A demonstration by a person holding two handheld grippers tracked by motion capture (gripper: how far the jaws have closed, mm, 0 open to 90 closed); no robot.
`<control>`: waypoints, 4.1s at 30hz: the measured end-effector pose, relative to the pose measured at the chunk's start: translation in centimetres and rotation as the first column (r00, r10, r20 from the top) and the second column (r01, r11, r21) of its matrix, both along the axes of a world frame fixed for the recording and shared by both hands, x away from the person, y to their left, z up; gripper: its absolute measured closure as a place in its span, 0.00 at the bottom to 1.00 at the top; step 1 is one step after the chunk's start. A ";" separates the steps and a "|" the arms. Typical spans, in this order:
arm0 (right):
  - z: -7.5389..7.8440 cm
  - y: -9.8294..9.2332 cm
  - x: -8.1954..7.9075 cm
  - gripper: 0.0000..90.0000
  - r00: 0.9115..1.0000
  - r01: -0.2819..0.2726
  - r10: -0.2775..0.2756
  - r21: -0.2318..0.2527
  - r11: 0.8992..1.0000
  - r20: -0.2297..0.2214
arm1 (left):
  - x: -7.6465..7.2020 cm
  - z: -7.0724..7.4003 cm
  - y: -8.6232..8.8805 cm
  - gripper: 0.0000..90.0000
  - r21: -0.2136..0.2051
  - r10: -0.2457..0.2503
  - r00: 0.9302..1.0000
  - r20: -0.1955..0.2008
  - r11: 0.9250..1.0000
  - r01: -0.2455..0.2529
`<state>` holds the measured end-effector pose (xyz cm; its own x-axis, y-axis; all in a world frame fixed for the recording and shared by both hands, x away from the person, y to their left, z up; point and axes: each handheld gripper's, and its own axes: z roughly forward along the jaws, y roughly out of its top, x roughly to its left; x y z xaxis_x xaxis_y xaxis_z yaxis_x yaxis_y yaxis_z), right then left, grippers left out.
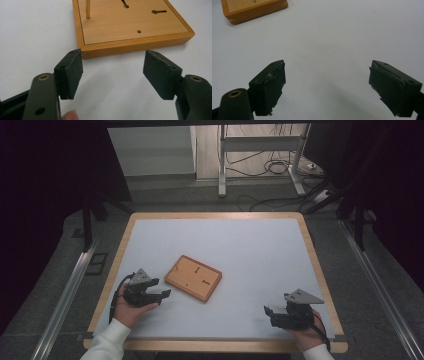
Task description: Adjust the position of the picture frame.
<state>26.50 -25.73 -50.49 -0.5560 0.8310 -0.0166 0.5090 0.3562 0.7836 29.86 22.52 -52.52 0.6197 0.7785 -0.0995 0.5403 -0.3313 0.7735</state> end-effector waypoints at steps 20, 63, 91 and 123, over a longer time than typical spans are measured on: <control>-0.2 0.1 -0.1 0.18 1.000 -0.001 0.001 -0.030 1.000 -0.001 | -0.2 0.4 0.2 0.34 -0.014 0.004 1.000 -0.012 1.000 -0.004; -0.2 -0.4 0.1 0.17 1.000 0.023 -0.022 -0.050 0.999 0.020 | 4.8 2.6 -2.3 0.36 0.068 0.004 0.999 -0.053 0.998 0.000; -0.6 -0.3 0.2 0.17 1.000 0.020 -0.019 -0.061 0.998 0.010 | 8.3 1.0 -3.6 0.69 0.113 0.054 0.998 -0.035 0.992 -0.050; -0.7 -0.4 0.3 0.17 1.000 0.023 -0.023 -0.067 0.998 0.007 | 8.2 0.7 -4.0 0.94 0.058 0.037 0.999 -0.002 0.998 -0.037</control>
